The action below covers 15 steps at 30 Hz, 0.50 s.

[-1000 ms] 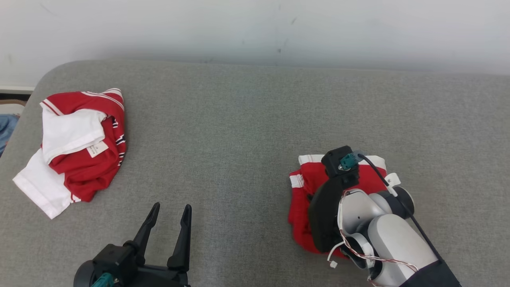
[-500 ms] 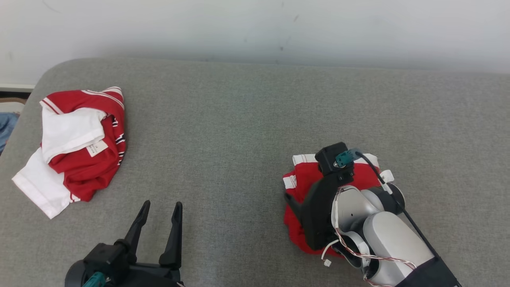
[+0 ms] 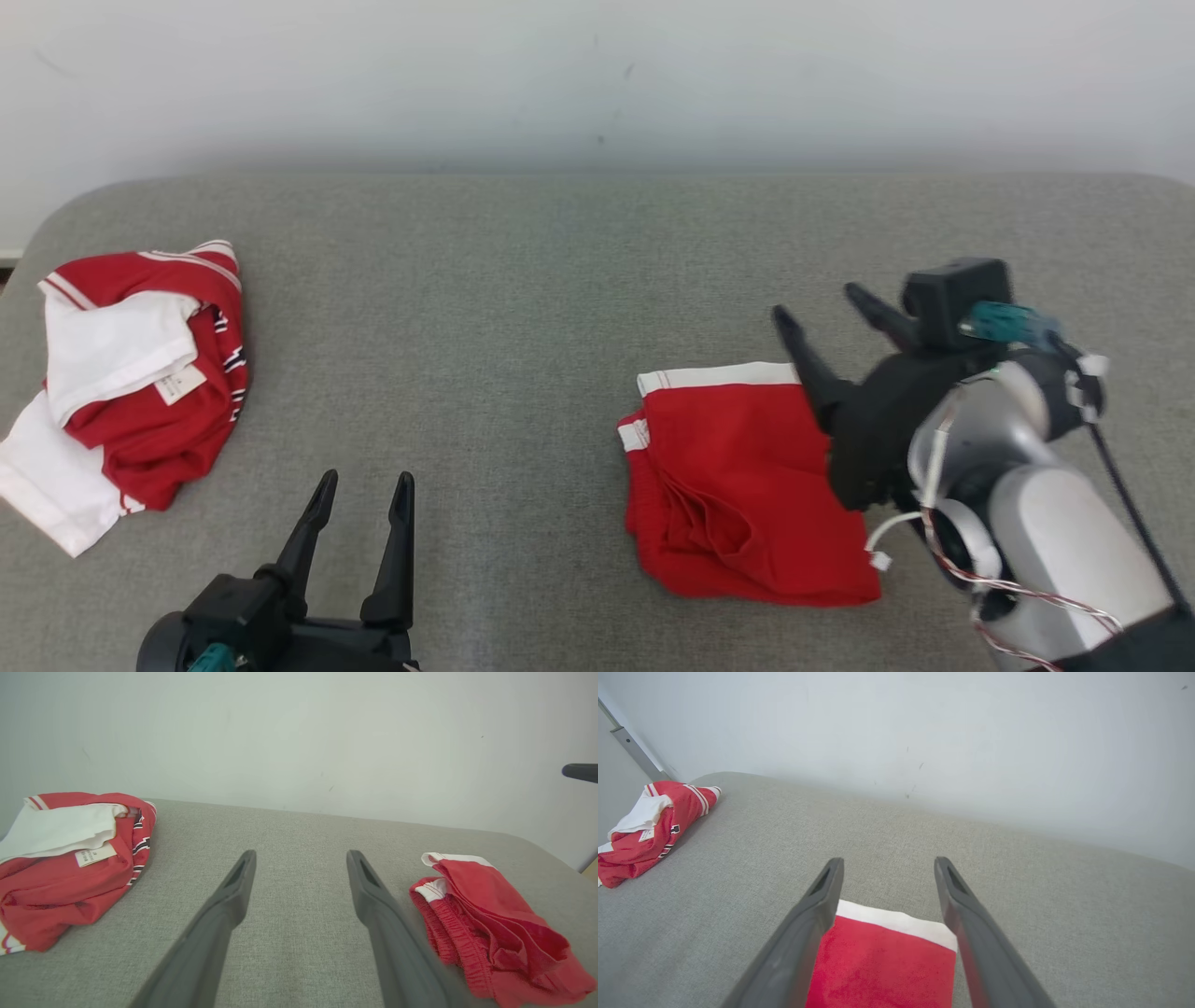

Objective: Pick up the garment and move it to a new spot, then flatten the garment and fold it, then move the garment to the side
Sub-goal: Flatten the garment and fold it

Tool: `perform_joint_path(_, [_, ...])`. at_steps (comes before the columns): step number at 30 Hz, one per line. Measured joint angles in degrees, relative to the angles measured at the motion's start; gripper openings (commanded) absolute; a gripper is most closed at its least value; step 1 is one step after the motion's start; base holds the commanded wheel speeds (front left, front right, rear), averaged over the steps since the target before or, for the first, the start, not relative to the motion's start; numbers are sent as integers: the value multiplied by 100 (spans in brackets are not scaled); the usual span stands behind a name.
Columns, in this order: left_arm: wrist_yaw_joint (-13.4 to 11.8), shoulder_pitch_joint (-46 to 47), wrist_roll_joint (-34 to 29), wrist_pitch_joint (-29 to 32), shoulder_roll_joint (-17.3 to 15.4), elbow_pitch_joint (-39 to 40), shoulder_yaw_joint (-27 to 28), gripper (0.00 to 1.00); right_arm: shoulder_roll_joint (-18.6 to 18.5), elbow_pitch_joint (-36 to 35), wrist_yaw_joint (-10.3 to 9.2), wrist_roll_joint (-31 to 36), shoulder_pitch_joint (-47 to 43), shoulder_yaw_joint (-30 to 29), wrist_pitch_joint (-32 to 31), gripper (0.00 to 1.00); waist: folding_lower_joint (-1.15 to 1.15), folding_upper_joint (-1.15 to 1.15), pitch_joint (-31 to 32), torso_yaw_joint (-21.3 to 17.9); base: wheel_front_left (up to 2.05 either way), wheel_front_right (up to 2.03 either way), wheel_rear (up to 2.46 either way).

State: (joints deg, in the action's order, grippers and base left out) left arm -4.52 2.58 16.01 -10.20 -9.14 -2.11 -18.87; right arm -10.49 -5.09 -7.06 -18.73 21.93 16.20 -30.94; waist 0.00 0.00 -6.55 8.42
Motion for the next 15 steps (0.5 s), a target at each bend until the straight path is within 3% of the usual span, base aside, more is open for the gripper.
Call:
perform_joint_path(6, [-13,-10,-110,-101,-21,135,1,100,-320,-250,16,234,-588,-259,903,100,0,0,100,-200,0,0,0])
perform_joint_path(15, [-109,-20,-325,-250,-113,282,235,100,-1,-79,-1,269,-1381,-758,2296,100,0,0,259,-588,0,0,0])
